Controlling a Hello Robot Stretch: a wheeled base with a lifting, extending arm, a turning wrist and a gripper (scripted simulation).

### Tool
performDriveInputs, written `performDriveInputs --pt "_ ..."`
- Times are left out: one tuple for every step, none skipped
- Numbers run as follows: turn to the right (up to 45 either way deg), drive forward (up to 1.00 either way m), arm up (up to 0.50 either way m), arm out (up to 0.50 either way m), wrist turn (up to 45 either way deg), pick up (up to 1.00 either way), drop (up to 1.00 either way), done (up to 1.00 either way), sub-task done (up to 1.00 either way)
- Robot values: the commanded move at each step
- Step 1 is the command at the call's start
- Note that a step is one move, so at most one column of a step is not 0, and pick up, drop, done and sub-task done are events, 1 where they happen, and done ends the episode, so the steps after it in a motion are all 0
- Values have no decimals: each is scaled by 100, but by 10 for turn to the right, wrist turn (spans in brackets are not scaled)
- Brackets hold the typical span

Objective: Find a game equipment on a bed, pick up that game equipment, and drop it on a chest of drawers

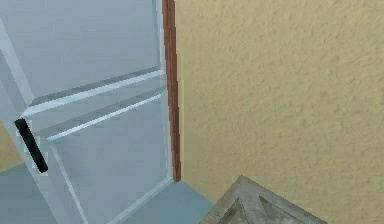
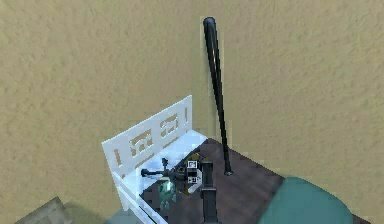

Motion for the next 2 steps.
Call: performDriveInputs --pt "0 0 -30 0 0 0 0 0 0" --pt "0 0 10 0 0 0 0 0 0"
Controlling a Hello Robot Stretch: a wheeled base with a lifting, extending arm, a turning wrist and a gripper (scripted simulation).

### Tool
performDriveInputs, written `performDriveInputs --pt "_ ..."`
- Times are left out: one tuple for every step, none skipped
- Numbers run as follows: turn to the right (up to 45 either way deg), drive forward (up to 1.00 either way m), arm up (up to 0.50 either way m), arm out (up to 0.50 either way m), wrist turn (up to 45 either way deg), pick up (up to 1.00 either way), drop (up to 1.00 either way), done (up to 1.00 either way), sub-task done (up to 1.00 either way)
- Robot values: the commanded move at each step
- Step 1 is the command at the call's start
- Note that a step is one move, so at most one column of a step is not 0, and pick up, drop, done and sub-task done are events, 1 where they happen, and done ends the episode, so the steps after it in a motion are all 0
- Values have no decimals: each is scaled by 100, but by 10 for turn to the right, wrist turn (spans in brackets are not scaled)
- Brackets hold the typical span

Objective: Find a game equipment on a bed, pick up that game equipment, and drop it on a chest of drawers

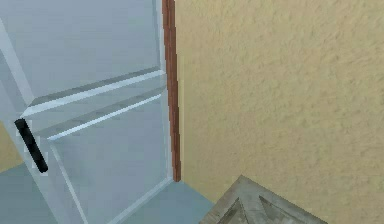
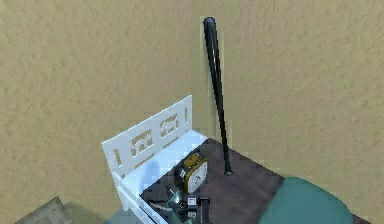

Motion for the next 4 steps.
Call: performDriveInputs --pt "0 0 0 0 330 0 0 0 0" --pt "0 0 0 -20 0 0 0 0 0" --pt "0 0 0 0 0 100 0 0 0" --pt "0 0 10 0 0 0 0 0 0"
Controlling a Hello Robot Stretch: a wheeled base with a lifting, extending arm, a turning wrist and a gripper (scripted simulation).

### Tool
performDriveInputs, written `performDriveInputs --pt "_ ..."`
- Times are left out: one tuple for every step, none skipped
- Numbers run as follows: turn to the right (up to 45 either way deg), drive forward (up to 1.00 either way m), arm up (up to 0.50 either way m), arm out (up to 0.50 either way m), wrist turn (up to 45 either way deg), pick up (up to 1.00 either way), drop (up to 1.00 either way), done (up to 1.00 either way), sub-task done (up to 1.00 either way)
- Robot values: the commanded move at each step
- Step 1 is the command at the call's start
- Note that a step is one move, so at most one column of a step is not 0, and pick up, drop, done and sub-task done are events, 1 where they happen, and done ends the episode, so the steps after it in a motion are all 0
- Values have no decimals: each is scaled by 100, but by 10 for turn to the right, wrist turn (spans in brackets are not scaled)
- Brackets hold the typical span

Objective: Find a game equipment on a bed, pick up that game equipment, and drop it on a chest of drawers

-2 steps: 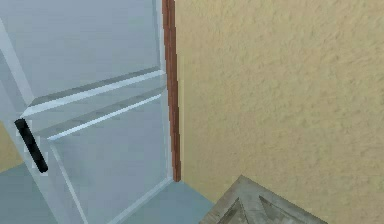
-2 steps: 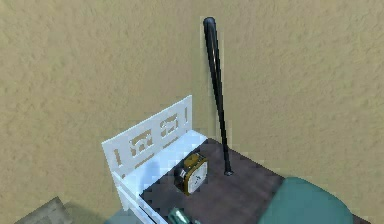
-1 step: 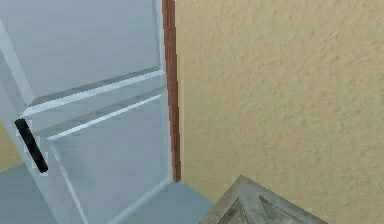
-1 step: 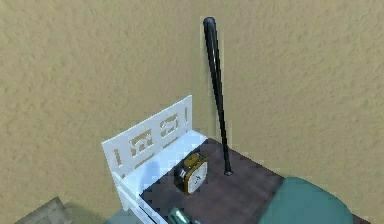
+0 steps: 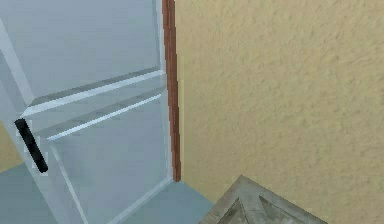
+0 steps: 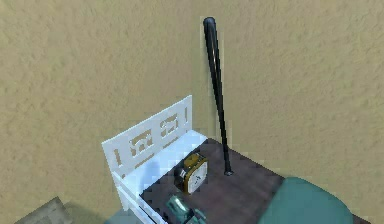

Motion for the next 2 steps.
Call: performDriveInputs --pt "0 0 48 0 0 0 0 0 0" --pt "0 0 0 0 -450 0 0 0 0"
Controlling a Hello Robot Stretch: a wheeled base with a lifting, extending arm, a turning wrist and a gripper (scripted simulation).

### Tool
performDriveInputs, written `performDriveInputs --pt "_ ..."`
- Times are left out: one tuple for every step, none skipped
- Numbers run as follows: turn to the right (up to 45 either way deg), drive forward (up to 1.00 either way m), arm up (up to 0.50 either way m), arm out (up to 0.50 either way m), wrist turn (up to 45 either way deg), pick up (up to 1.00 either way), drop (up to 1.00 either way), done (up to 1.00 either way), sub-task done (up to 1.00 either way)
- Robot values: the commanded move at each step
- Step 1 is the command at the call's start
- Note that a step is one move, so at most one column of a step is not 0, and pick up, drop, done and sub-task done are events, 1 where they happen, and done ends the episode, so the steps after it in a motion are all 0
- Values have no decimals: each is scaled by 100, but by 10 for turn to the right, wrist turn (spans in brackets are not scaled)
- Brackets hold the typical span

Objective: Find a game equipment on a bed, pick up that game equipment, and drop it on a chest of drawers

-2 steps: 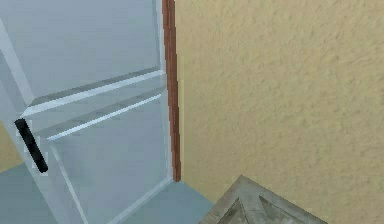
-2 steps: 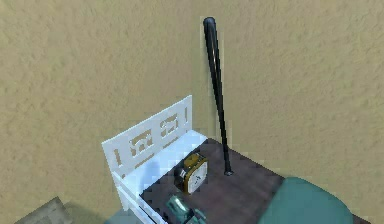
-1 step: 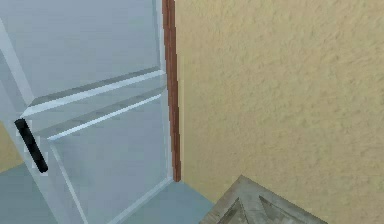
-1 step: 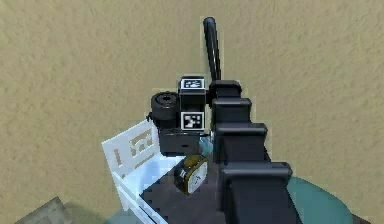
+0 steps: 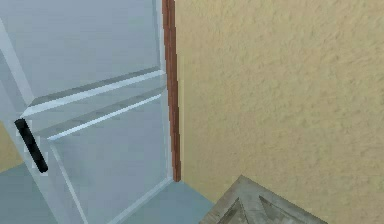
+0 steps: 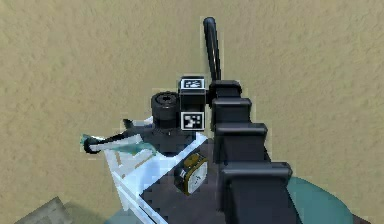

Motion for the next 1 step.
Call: performDriveInputs --pt "0 0 0 0 -450 0 0 0 0"
